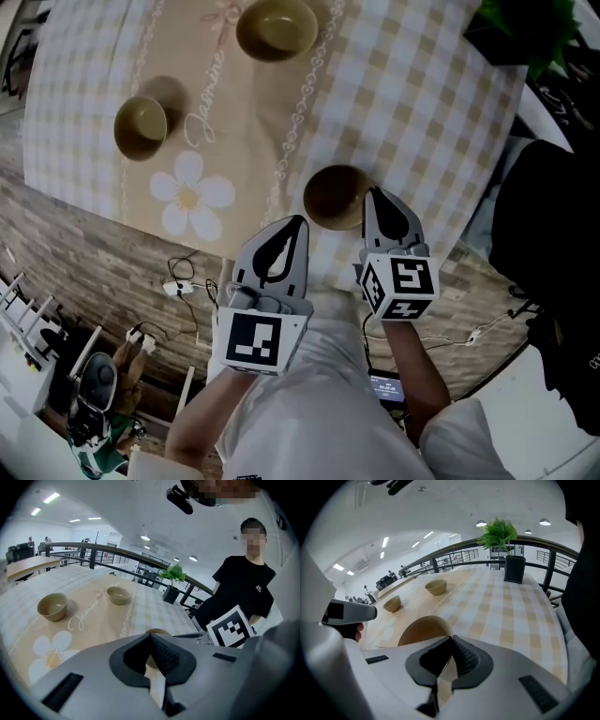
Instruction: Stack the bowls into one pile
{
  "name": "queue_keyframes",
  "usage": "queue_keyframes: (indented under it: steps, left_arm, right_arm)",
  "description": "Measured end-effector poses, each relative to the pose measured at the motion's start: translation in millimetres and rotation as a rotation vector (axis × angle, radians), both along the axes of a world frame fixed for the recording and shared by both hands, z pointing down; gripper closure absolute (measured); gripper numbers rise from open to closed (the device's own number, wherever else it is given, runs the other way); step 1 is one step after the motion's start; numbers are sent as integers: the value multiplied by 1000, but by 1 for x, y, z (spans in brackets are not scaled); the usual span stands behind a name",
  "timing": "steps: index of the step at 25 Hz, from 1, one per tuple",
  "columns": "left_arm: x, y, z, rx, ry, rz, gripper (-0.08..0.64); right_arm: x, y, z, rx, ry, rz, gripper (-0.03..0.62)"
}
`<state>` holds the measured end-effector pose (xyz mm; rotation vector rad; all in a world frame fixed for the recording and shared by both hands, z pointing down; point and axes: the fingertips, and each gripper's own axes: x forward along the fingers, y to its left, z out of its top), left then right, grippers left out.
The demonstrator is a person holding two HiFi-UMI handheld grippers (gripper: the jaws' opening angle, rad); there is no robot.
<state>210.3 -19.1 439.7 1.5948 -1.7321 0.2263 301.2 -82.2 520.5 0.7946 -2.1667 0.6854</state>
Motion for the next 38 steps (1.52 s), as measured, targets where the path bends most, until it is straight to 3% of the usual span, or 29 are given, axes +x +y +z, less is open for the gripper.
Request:
queue_keyframes:
  steps: [14,19,38]
  left_arm:
    - [-38,5,-30,40,-16,-23,541]
    - [-55,16,-30,-6,-15,11,541]
    - [-151,71,-62,30,-42,-164,541]
  right_arm:
    - [-30,2,-44,25,-35,-60,552]
    - [-57,1,-63,59,-27,-99,552]
    - [-187,24,-122,123,-164,-263,552]
